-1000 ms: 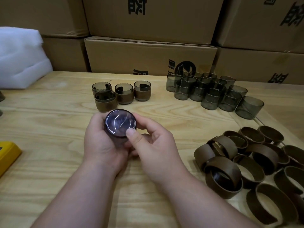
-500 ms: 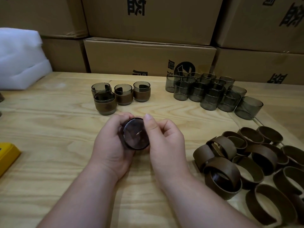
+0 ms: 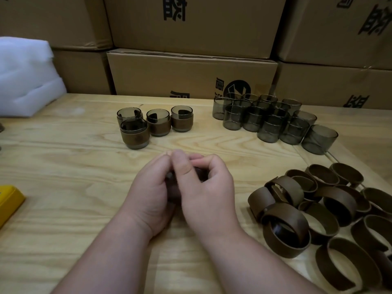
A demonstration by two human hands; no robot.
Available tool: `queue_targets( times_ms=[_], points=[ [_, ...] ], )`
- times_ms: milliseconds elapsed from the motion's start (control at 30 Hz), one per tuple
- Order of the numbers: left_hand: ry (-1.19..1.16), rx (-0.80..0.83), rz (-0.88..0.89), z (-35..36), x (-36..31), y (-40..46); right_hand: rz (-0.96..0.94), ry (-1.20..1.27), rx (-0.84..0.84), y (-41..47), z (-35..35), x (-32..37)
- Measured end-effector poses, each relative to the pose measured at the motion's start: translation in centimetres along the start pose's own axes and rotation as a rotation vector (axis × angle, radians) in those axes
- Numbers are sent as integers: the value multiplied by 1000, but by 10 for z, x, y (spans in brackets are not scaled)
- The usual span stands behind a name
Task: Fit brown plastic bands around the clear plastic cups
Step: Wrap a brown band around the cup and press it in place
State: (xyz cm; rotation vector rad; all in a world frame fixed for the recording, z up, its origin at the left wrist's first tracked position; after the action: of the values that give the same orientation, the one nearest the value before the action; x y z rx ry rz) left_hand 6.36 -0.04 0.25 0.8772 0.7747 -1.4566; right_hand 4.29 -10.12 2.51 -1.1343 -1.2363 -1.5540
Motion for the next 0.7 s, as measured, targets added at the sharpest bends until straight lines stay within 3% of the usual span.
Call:
queue_targets(
  times_ms=[200,367,700],
  points=[
    [13,-70,74,-6,-6,0,-1,-29,-97,4,-10,-2],
    [-45,-111,119,-7,-11,0,117,75,-97,3,-8,-18],
    [-155,-392,104,-39,-14,-1,-11,-298,86,-2,11,-5]
  ],
)
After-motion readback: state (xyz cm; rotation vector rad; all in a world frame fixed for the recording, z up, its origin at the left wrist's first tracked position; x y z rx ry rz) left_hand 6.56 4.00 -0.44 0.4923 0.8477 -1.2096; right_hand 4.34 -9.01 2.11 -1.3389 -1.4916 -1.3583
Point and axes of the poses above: each hand's wrist, its own y-axis towards the middle knuckle, its own z-axis out of the palm, x = y × z, the point moved 10 cm from there along y, towards the middle knuckle, and after that the axes turned 1 degree about -x, right-handed, at the moved point
